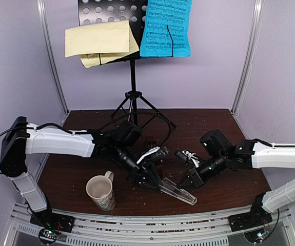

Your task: Pack up the instrument practice props

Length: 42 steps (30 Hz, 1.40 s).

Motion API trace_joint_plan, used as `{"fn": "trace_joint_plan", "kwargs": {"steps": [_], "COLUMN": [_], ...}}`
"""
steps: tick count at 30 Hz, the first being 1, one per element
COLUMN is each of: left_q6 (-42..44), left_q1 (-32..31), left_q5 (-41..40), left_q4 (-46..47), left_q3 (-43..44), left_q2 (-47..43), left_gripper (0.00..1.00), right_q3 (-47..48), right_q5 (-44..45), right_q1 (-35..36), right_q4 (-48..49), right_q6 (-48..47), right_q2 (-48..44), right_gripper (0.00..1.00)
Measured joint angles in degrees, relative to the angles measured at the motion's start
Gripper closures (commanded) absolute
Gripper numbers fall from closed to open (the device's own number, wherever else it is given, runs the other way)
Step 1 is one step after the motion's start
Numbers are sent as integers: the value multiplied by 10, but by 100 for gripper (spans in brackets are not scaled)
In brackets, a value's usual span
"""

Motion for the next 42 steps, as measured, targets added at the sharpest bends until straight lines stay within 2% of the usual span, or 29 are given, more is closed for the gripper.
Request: {"fn": "trace_joint_plan", "kwargs": {"steps": [10, 15, 17, 18, 23, 25, 27, 32, 37, 42], "left_q6": [3, 4, 4, 4, -14, -27, -45, -141, -280, -383], "left_q1": [-3, -3, -4, -4, -6, -6, -7, -6, 10, 31], "left_q5": [-23, -31, -31, -31, -37, -51, -66, -106, -160, -241], "left_q4": [0, 1, 5, 9, 18, 32, 55, 196, 393, 530], "left_q3": [2, 2, 2, 2, 2, -1, -8, -44, -70, -71], "left_q2": [2, 3, 3, 3, 3, 2, 0, -16, -17, -17], "left_gripper": [90, 99, 100, 100, 100, 100, 100, 100, 100, 100], "right_q3": [6, 6, 6, 6, 6, 6, 6, 4, -16, -39], "right_q5": [7, 6, 6, 6, 13, 28, 43, 101, 182, 268], "right_q1": [-6, -7, -9, -10, -21, -31, -42, -82, -107, -112], "right_q4": [0, 0, 0, 0, -1, -4, -4, 58, 221, 352], "right_q6": [0, 0, -2, -2, 0, -3, 2, 35, 89, 117], "right_q2": [6, 6, 6, 6, 1, -13, -31, -98, -173, -198], "right_gripper": [100, 100, 99, 92, 34, 21, 12, 0, 0, 0]}}
